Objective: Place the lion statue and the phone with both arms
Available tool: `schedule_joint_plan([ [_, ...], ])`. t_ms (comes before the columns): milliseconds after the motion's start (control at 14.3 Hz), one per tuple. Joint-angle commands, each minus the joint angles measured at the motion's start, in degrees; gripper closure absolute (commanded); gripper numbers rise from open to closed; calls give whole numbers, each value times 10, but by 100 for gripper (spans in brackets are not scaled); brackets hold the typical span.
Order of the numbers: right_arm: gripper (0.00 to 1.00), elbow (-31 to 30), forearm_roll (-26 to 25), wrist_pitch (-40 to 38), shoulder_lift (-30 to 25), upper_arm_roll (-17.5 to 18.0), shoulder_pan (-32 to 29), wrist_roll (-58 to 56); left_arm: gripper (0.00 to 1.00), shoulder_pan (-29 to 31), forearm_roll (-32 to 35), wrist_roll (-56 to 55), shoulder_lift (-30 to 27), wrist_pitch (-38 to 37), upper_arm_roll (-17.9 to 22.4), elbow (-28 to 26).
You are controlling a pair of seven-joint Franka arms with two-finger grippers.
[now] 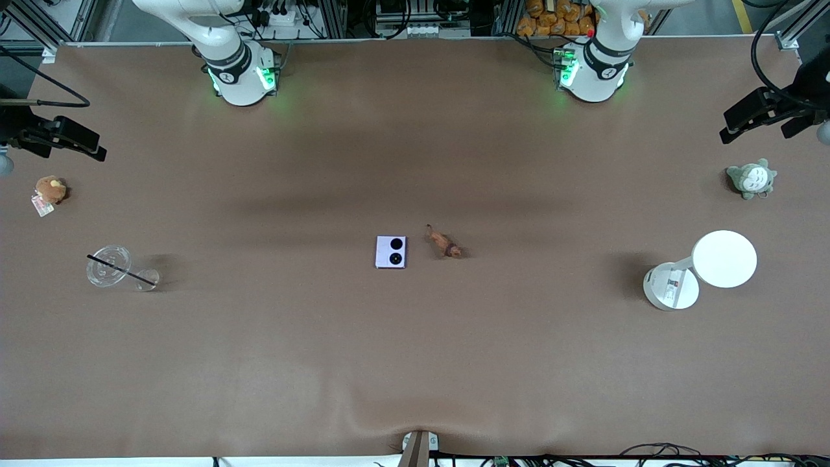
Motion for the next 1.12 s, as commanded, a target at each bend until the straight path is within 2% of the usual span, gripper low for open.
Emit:
schedule_joint_plan([
  [0,0,6,-1,1,-1,4,-10,-19,0,3,2,9,7,-17,-6,16],
  [1050,0,3,0,8,-1,3,-13,-39,0,-24,-10,-2,39,-19,-10,28],
])
